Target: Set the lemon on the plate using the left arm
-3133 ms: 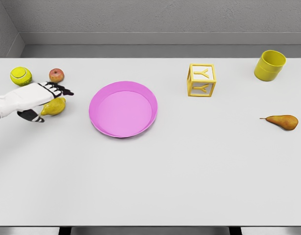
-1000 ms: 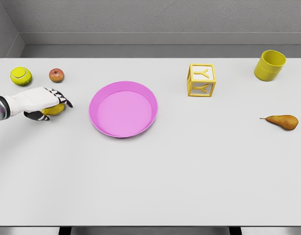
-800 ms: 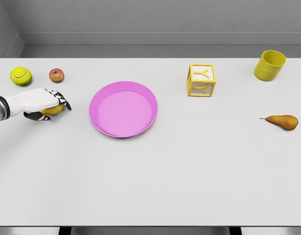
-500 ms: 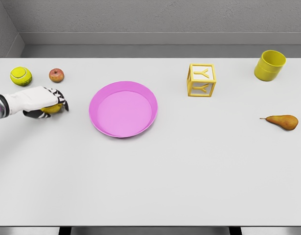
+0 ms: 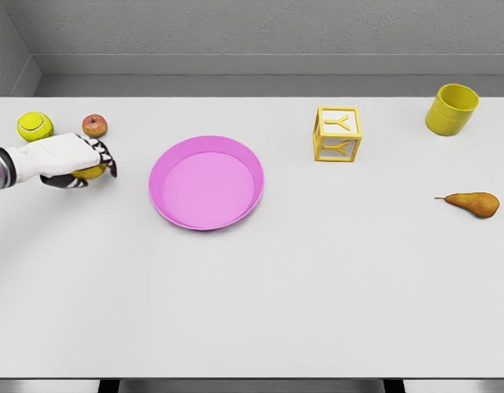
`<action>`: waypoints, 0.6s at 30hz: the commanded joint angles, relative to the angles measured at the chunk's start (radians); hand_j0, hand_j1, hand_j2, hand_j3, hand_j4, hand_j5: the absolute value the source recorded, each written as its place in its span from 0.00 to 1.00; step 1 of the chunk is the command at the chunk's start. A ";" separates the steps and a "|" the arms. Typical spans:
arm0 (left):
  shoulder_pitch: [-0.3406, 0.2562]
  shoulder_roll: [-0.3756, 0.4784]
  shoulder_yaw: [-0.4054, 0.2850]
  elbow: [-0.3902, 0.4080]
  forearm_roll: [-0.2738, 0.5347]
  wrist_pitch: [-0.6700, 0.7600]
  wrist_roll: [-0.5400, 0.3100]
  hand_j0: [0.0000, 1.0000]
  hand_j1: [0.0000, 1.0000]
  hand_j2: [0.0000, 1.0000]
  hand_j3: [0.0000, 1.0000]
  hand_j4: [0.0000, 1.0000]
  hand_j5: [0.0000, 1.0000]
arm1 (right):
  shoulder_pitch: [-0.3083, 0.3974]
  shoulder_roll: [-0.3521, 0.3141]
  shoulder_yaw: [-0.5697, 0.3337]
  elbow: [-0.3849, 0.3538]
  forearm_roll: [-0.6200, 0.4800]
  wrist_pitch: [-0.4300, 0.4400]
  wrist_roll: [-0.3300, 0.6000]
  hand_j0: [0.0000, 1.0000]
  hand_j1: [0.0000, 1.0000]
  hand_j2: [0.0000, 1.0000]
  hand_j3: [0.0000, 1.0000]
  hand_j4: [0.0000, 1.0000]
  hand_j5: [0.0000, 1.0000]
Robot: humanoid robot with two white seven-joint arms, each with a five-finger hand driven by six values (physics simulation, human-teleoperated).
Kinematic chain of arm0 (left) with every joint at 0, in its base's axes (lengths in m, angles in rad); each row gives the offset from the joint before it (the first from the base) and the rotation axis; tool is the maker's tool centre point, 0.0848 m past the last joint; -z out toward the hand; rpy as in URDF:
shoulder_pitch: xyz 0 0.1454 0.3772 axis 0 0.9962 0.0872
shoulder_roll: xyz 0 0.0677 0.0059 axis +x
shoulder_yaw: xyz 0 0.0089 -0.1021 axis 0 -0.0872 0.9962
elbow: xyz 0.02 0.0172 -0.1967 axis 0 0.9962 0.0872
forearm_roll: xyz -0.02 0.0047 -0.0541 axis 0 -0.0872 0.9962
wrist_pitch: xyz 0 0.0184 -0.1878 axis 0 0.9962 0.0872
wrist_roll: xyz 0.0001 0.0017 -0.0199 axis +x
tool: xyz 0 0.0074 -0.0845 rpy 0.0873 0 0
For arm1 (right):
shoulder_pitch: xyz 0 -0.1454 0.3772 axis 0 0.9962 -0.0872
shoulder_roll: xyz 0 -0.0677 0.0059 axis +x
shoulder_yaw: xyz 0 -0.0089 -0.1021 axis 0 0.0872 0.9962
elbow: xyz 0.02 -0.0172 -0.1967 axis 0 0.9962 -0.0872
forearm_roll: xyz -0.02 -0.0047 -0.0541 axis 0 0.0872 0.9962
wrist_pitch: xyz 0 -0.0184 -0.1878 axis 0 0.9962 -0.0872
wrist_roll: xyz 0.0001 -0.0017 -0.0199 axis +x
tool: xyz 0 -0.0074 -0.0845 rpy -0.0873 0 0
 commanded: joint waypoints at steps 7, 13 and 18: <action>-0.002 -0.003 -0.001 -0.057 0.007 0.003 -0.001 0.62 0.62 0.62 0.62 0.62 0.62 | 0.000 0.000 0.000 0.000 0.000 0.001 0.000 1.00 1.00 1.00 1.00 1.00 1.00; -0.006 -0.013 -0.002 -0.071 0.007 0.003 -0.001 0.62 0.62 0.62 0.62 0.62 0.62 | 0.000 0.000 0.000 0.000 0.000 0.000 0.001 1.00 1.00 1.00 1.00 1.00 1.00; -0.005 -0.015 -0.002 -0.097 0.007 0.003 -0.001 0.62 0.62 0.62 0.62 0.62 0.62 | 0.000 0.000 0.000 0.000 0.000 0.001 0.000 1.00 1.00 1.00 1.00 1.00 1.00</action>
